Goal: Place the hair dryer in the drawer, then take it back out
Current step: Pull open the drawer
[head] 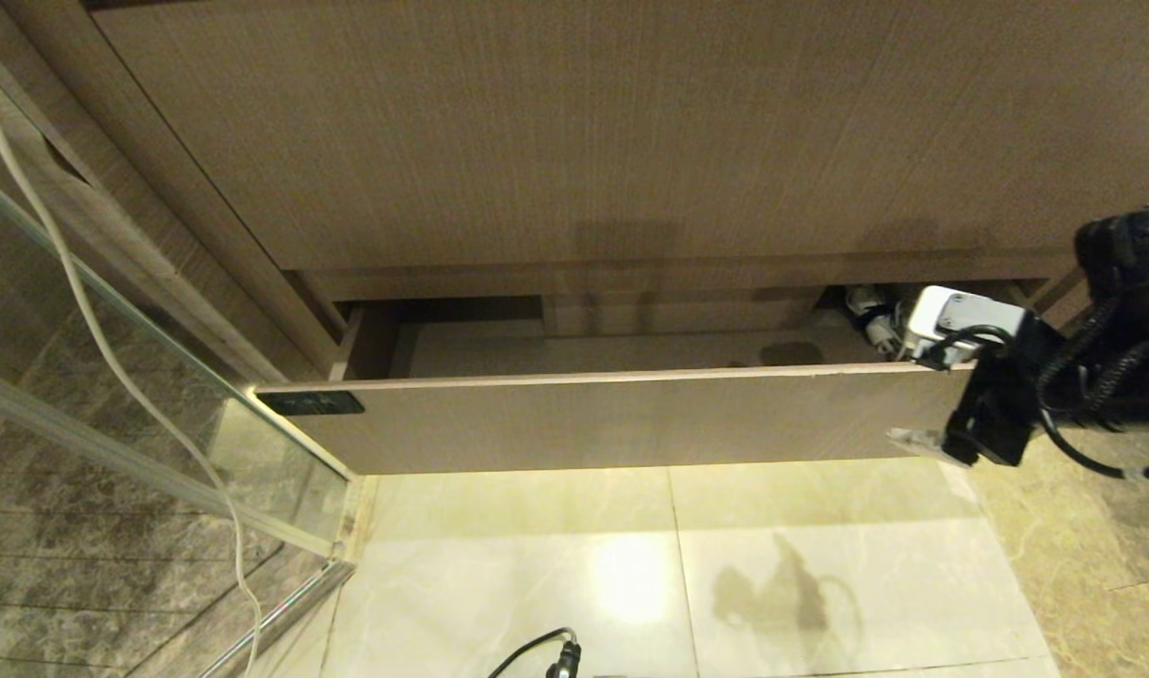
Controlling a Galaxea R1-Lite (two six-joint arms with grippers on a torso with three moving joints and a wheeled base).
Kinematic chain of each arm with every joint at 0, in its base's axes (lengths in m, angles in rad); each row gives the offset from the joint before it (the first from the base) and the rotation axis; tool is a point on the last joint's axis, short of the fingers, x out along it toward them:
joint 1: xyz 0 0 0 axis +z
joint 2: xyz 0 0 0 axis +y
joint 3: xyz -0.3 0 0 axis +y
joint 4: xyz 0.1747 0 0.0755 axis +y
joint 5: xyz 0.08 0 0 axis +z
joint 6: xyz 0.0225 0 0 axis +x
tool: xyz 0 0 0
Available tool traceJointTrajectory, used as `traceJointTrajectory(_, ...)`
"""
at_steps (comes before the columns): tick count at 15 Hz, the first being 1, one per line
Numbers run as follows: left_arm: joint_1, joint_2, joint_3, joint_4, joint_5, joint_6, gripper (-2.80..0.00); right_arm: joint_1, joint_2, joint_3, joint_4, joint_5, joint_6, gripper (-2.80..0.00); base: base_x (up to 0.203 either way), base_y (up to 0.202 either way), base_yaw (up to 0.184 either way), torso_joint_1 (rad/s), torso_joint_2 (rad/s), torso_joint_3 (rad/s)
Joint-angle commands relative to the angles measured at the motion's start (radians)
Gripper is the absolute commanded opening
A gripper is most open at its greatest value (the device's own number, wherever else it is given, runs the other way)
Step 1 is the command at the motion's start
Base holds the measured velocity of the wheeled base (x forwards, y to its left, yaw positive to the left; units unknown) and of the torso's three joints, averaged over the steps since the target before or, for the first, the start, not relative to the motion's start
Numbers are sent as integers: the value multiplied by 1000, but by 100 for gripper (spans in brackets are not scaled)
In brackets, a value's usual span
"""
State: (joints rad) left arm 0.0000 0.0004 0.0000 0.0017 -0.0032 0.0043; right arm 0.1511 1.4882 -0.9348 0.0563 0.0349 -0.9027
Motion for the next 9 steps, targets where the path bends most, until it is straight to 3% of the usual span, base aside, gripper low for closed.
traceJointTrajectory(1, 0, 1, 2, 0, 0, 0, -280, -9, -226, 96, 94, 2, 80, 0, 0, 0, 0, 0, 0, 0)
traceJointTrajectory(7, 0, 0, 1, 0, 0, 0, -280, -133, -457, 280, 128, 2, 540, 0, 0, 0, 0, 0, 0, 0)
traceJointTrajectory(9, 0, 1, 2, 0, 0, 0, -280, -181, -514, 324, 121, -37, 593, 0, 0, 0, 0, 0, 0, 0)
